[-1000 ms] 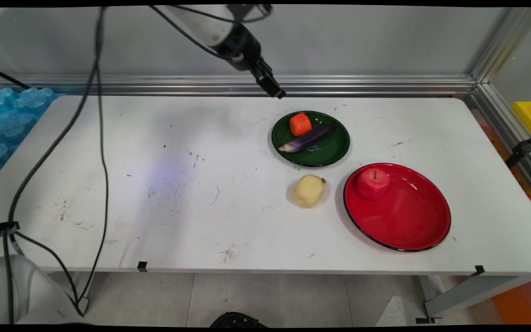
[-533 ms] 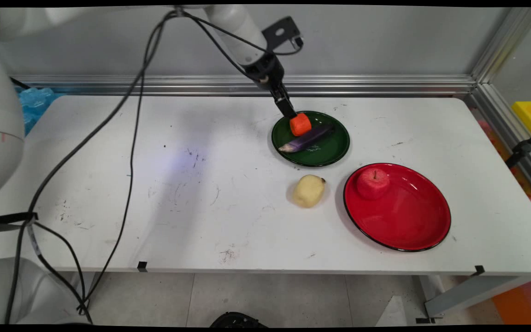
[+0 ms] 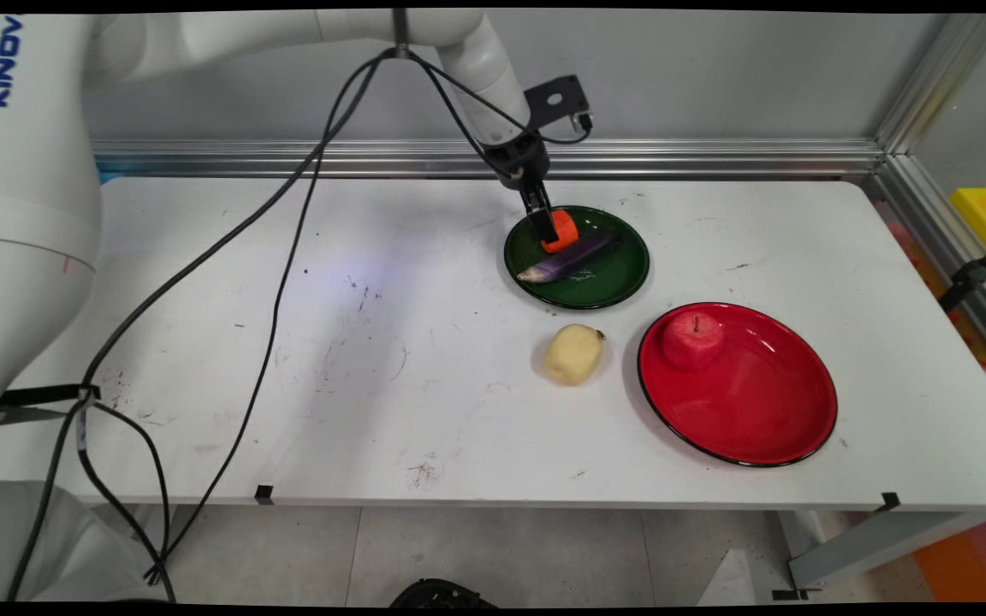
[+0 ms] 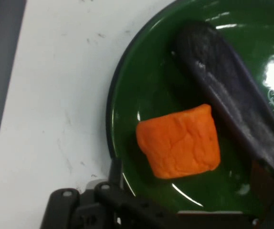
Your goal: Pick up the mandarin from the green plate, then place the picked object on the table
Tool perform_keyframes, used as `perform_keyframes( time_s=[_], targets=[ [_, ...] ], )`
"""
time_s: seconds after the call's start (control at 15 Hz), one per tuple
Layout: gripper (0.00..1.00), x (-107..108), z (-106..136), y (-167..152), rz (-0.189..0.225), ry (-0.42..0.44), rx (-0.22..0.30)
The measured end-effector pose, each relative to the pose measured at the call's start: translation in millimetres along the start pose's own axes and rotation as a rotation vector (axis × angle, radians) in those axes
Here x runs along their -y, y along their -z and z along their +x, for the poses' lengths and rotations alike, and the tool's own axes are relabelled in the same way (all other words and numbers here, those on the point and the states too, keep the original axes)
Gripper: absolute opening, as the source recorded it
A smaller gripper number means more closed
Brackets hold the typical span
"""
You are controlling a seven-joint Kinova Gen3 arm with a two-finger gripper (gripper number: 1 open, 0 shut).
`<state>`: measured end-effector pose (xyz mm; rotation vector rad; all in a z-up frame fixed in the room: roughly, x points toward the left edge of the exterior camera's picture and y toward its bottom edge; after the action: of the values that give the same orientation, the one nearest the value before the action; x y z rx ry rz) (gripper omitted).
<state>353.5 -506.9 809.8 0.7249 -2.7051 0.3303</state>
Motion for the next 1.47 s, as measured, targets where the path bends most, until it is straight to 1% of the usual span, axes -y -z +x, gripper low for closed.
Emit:
perform_keyframes(
  time_s=[0.2, 0.4, 0.47, 0.73, 0.93, 1.2, 1.4, 1.47],
  targets=[
    [1.0, 1, 5, -15, -0.005, -0.046, 0.028],
    [1.0, 2, 9, -24, -0.006, -0.085, 0.042],
    [0.0, 2, 10, -27, -0.006, -0.102, 0.046],
    [0.0, 1, 14, -29, 0.0, -0.162, 0.047],
    [0.0, 0, 13, -18, 0.011, -0.203, 0.038],
    [0.0, -8, 3, 19, 0.03, -0.241, 0.026],
    [0.0, -18, -7, 56, 0.046, -0.248, 0.011],
    [0.0, -20, -9, 63, 0.049, -0.247, 0.006]
  ],
)
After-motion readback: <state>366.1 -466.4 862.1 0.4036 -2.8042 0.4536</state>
